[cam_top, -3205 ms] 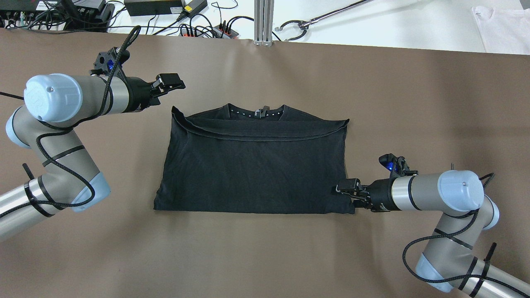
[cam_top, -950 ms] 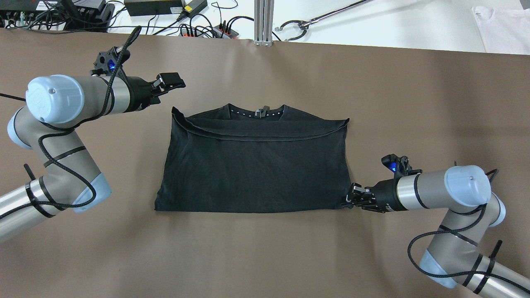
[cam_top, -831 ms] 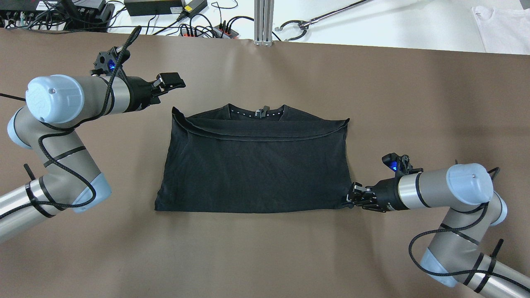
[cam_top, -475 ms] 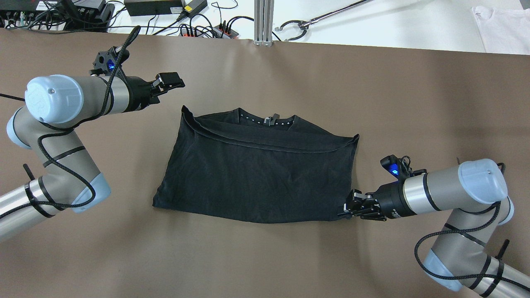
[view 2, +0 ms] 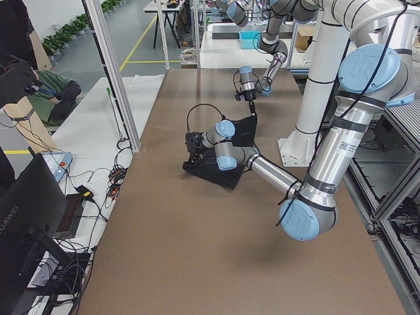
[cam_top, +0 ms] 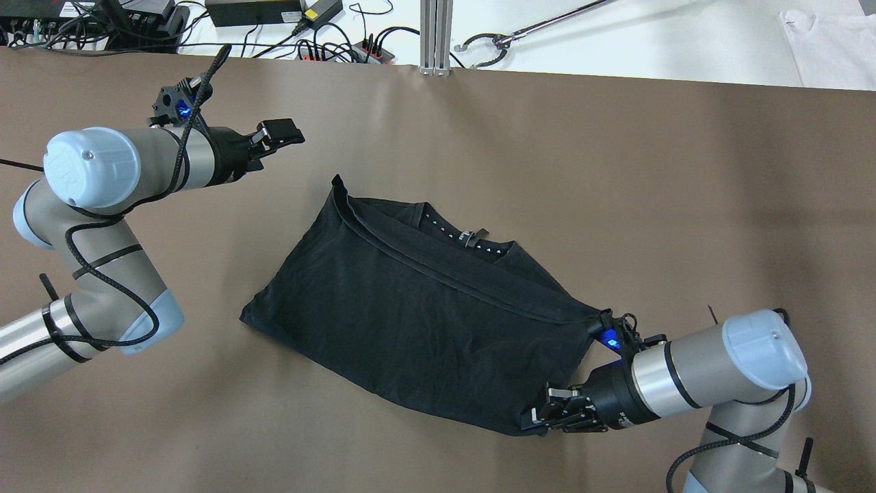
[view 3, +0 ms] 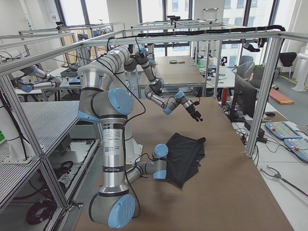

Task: Fold clothes
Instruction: 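Drag the grasped corner toward the robot, rotating the shirt diagonally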

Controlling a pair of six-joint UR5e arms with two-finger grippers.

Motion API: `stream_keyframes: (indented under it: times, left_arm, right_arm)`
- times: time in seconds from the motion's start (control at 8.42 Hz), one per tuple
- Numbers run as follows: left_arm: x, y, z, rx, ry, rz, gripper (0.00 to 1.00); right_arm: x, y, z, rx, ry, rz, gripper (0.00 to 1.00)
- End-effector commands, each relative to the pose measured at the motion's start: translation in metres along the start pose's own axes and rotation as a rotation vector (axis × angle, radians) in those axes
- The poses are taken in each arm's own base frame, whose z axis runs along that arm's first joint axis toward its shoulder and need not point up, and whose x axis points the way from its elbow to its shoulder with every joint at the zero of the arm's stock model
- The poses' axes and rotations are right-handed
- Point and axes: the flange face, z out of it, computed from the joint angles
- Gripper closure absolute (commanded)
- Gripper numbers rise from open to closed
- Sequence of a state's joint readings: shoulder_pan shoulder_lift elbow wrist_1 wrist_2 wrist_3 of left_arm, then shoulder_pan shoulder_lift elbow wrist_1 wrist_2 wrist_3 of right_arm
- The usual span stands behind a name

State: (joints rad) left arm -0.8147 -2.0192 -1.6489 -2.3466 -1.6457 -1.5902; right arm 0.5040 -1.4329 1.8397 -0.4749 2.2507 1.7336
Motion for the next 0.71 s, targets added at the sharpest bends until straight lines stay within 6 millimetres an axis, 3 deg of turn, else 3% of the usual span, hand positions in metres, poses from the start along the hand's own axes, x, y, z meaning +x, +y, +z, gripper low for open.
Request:
stream_keyframes:
  times: [0.0, 0.24, 0.36, 0.47, 0.59]
  left_arm:
    - [-0.0021, 0.0027, 0.0009, -0.002, -0.003, -0.004, 0.0]
    - [-0.002, 0.0028, 0.0007, -0.003, -0.002, -0.005, 0.0]
    - [0.0, 0.0039, 0.0008, -0.005, 0.001, -0.005, 0.0]
    - [0.005, 0.0041, -0.0006, -0.005, 0.009, -0.006, 0.0]
    - [0.0051, 0.0041, -0.0006, -0.005, 0.009, -0.006, 0.0]
  right_arm:
    - [-0.0112, 0.0244, 0.014, -0.044, -0.019, -0.023, 1.0]
    - [-0.0155, 0.0314, 0.017, -0.058, -0.026, -0.03, 1.0]
    - [-0.0147, 0.0318, 0.0174, -0.057, -0.024, -0.029, 0.8]
    - [-0.0128, 0.0298, 0.0152, -0.041, -0.026, -0.034, 0.06]
    - [-0.0142, 0.0292, 0.0138, -0.023, -0.033, -0.039, 0.05]
